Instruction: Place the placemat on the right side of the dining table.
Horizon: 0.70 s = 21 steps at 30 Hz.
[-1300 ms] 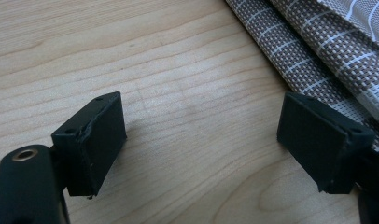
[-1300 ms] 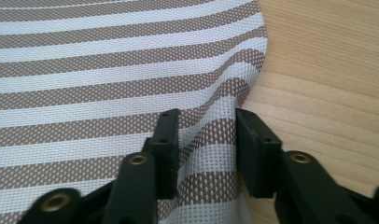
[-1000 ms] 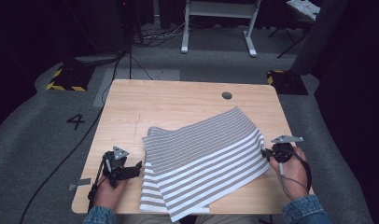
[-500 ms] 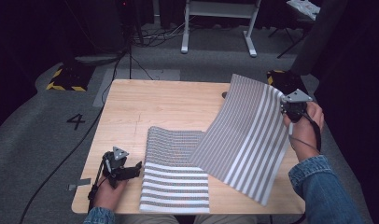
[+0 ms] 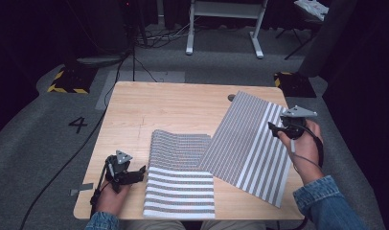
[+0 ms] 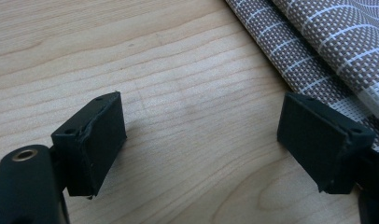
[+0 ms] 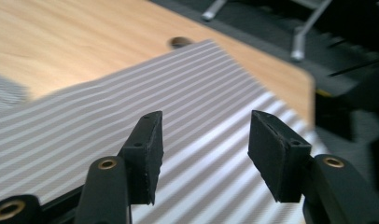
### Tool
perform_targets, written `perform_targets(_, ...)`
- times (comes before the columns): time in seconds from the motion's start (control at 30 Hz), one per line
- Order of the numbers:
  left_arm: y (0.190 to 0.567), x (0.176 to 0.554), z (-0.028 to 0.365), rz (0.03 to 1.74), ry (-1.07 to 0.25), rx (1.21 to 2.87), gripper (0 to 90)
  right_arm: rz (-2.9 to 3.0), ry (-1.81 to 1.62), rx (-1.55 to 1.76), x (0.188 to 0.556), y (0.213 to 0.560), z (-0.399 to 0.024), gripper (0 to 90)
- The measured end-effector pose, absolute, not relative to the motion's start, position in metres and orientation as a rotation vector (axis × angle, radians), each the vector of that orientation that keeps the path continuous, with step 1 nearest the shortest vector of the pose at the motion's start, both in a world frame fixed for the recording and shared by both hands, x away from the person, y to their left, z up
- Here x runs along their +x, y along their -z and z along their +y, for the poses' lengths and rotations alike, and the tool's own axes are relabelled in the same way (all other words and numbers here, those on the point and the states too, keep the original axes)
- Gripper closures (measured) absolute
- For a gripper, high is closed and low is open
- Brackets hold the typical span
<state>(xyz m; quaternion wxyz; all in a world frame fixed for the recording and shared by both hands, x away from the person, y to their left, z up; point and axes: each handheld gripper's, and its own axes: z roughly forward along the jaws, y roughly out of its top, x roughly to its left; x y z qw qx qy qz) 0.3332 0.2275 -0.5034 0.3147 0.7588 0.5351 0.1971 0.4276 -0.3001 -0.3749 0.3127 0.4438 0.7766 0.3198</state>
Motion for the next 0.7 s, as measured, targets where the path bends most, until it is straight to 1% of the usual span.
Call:
perform_targets(0.07, 0.503, 0.333, 0.227, 1.411, -0.523, 1.997, 15.6, 2.068, -0.89, 1.172, 0.416, 0.375, -0.292, 47.2)
perform_targets(0.1, 0.503, 0.333, 0.227, 1.411, -0.523, 1.997, 15.6, 2.068, -0.89, 1.172, 0.416, 0.375, -0.292, 47.2)
perform_targets(0.13, 0.503, 0.334, 0.227, 1.412, -0.522, 1.997, 15.6, 2.097, -0.919, 1.159, 0.406, 0.375, -0.281, 47.5)
perform_targets(0.23, 0.503, 0.334, 0.227, 1.411, -0.521, 1.997, 15.6, 2.12, -0.955, 1.149, 0.397, 0.375, -0.27, 47.6)
perform_targets(0.27, 0.503, 0.334, 0.227, 1.411, -0.522, 1.997, 15.6, 2.148, -0.991, 1.14, 0.389, 0.375, -0.259, 47.6)
perform_targets(0.3, 0.503, 0.334, 0.227, 1.411, -0.522, 1.997, 15.5, 2.148, -0.991, 1.14, 0.389, 0.375, -0.259, 47.6)
perform_targets(0.37, 0.503, 0.334, 0.227, 1.411, -0.522, 1.997, 15.6, 2.185, -1.02, 1.116, 0.38, 0.377, -0.243, 46.1)
perform_targets(0.7, 0.503, 0.333, 0.227, 1.413, -0.523, 2.001, 15.6, 2.304, -1.099, 1.056, 0.359, 0.389, -0.198, 42.9)
